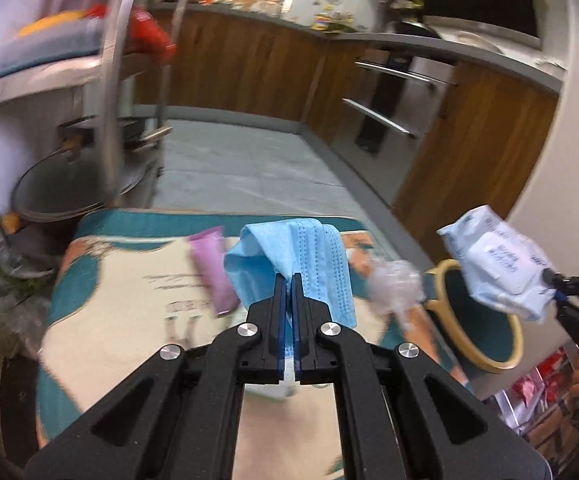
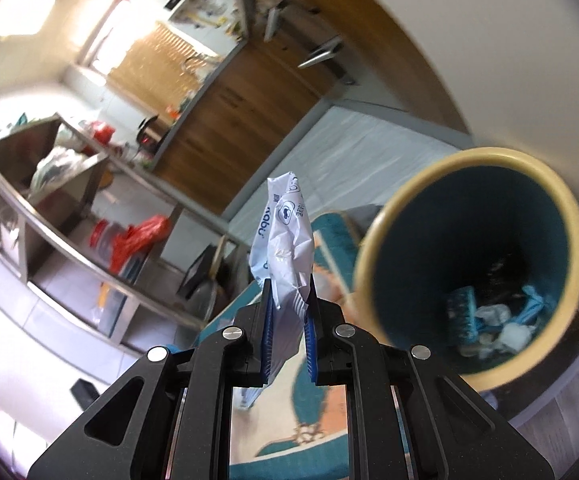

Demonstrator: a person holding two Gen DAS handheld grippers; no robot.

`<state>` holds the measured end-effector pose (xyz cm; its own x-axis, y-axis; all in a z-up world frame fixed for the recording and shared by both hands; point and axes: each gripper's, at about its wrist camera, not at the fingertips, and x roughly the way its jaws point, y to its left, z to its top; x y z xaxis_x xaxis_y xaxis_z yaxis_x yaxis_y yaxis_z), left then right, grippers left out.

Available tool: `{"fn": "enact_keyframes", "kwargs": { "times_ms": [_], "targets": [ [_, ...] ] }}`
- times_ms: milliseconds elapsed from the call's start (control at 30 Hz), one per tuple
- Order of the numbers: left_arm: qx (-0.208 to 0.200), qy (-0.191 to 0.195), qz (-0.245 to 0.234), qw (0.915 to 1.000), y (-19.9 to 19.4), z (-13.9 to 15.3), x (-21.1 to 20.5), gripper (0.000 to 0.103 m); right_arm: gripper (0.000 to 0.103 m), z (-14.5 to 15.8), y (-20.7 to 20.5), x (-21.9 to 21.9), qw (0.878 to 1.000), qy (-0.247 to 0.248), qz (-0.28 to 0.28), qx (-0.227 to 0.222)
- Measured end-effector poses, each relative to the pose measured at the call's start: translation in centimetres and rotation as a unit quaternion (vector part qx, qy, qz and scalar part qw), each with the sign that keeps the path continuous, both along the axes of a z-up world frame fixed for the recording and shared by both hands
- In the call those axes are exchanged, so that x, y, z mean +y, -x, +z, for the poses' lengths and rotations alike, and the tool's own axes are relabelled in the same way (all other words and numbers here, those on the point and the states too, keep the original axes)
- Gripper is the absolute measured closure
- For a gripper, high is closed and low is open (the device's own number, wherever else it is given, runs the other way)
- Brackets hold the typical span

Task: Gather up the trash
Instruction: 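Carry the wipes packet and blue mask over the teal bin with both grippers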

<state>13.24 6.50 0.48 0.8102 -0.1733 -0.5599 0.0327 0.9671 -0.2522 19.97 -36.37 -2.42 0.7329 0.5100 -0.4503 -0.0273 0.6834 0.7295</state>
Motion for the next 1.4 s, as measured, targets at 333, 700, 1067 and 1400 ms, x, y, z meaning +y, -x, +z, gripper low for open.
{"fn": "enact_keyframes", "kwargs": {
  "times_ms": [333, 700, 1067, 1400],
  "targets": [
    [0.003, -0.017, -0.096, 0.9952, -2.0, 0.6, -9.4, 0.101, 0.088, -2.9, 0.8, -4.3, 0.999, 0.001, -0.042, 0.034],
    [0.014, -0.022, -0.158, 0.9872, -5.1, -0.1, -19.3, 0.101, 0.088, -3.3, 1.2, -6.3, 0.995, -0.005, -0.084, 0.049],
    [0.047, -0.089, -0.218, 0.9707, -8.5, -3.1, -29.0, 0.101, 0.088, -4.9, 0.8, -6.6, 0.989, 0.039, -0.102, 0.102],
    [0.092, -0.129, -0.253, 0.9544, -8.9, -7.3, -32.1, 0.101, 0.088, -6.3, 0.9, -8.0, 0.984, 0.037, -0.118, 0.131]
  ]
}}
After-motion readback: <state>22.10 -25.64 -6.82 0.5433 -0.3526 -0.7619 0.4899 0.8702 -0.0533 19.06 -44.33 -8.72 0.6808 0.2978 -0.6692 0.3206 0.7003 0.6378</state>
